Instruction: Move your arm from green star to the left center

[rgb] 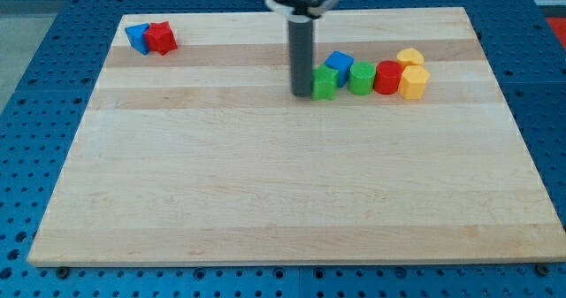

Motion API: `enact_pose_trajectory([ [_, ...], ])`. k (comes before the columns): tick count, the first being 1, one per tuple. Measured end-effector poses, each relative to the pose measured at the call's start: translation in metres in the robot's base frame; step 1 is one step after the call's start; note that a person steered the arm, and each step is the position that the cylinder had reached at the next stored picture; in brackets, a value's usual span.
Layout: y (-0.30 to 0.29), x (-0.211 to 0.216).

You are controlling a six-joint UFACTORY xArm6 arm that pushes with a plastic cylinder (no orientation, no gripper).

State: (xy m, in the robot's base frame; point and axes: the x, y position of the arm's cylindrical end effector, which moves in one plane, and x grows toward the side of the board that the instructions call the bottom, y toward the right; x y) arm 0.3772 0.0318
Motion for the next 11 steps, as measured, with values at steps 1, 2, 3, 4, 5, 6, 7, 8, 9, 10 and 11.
enact_pose_trajectory([
  [1,0.04,0.0],
  [2,0.04,0.002],
  [3,0.04,0.002],
  [4,0.036,0.005],
  [5,0.025,0.012],
  [6,-0.002,0.027],
  [7,-0.044,0.044],
  [8,-0.084,0.056],
  [9,-0.126,0.063],
  [10,-0.169,0.064],
  [11,-0.21,0.064],
])
